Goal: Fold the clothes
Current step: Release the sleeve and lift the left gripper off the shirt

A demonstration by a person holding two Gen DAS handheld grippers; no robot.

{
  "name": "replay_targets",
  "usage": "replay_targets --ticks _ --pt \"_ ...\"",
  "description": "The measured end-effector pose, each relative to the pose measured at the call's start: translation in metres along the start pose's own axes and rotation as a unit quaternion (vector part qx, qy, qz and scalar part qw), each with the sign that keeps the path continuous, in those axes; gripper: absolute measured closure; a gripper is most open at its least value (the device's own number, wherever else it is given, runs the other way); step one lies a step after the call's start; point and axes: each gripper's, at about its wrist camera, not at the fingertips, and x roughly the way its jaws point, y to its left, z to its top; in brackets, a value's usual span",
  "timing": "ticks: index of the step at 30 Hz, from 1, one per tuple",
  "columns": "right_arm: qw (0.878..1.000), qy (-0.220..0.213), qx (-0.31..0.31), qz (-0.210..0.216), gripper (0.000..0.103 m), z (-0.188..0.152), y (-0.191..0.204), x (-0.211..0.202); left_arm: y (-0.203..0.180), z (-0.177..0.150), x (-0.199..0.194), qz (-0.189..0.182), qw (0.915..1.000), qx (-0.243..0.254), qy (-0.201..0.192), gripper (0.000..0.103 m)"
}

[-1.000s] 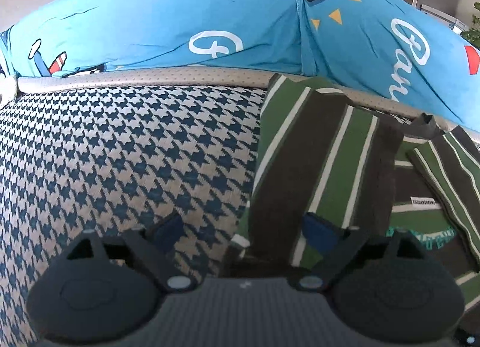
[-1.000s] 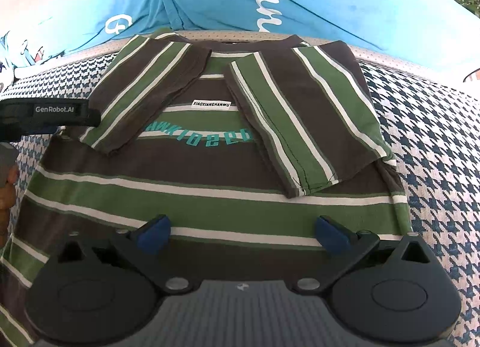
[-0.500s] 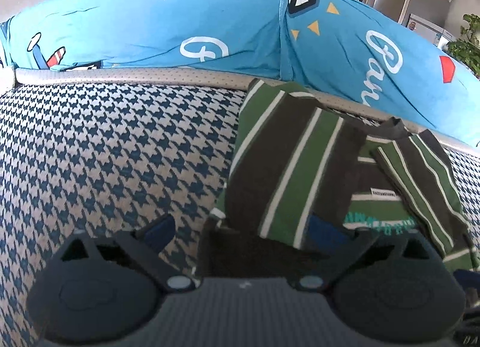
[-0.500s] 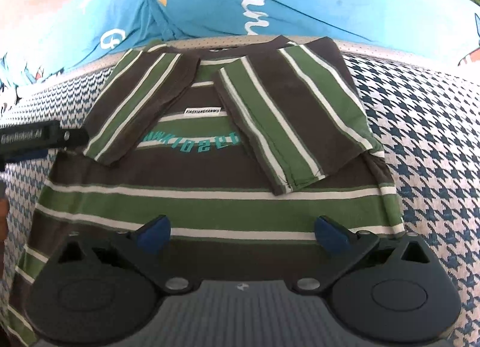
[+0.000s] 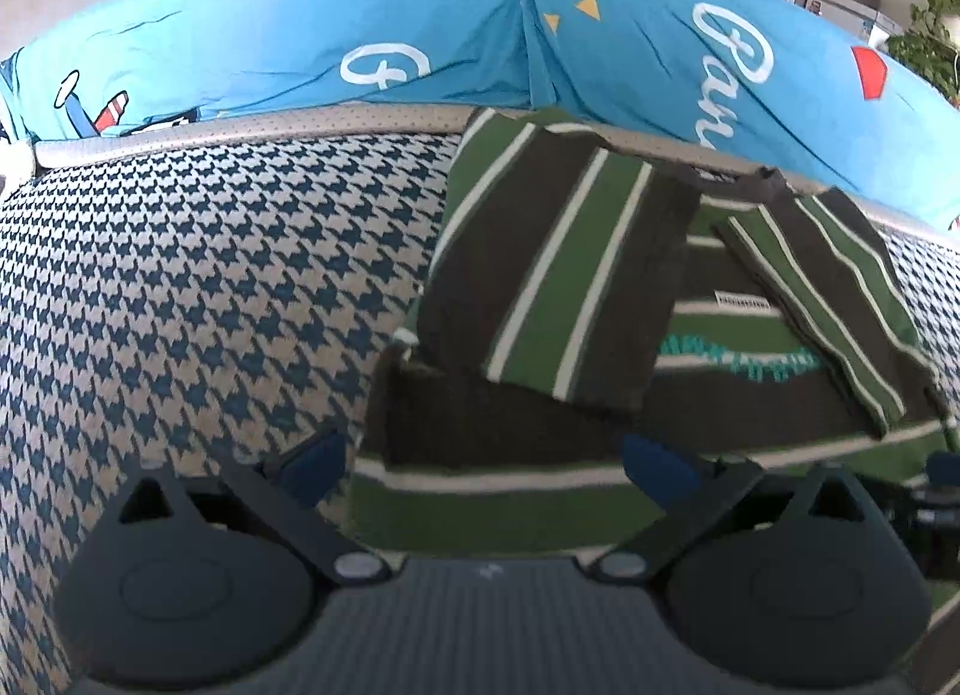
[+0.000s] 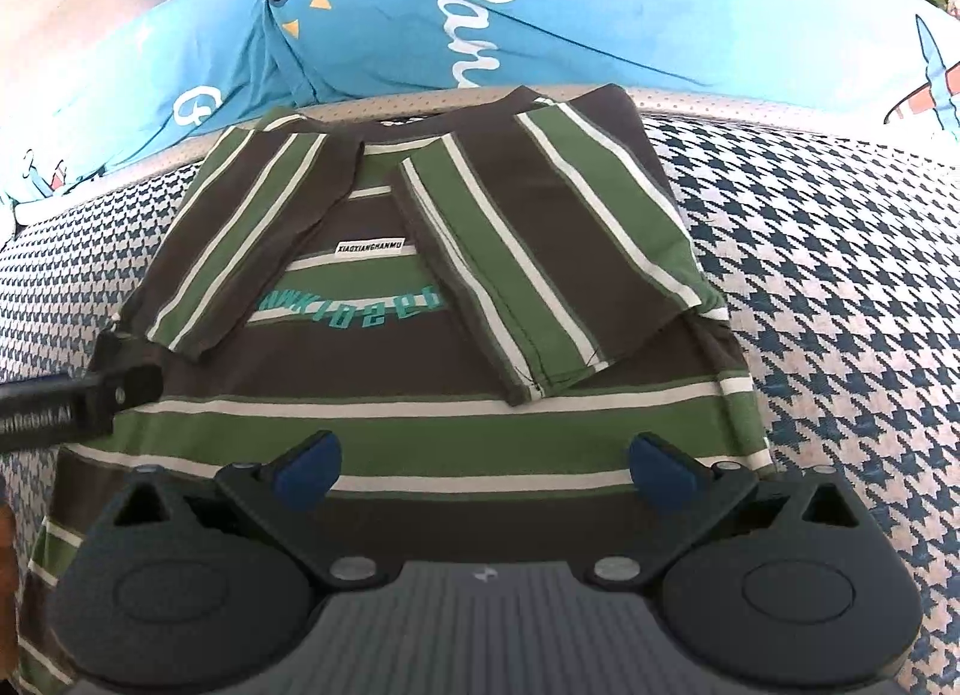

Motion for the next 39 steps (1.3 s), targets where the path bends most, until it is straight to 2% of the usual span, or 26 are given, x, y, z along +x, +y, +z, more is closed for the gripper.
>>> replay_targets --ticks 11,18,39 --pt "1.0 0.012 0.002 -0.012 0.0 -0.003 -0.003 0.005 -0.01 -0.02 -0.007 0.003 0.9998 0.012 0.013 0.0" --pt "0.999 0.022 -0.03 -0.034 0.0 -0.005 0.003 0.011 -0.017 -0.029 -0.005 0.013 0.9989 0.034 0.029 0.0" --pt "0.998 0.028 -0.036 -0.044 0.0 -0.007 0.006 0.013 -0.012 -0.029 -0.002 0.008 0.9987 0.038 0.031 0.0"
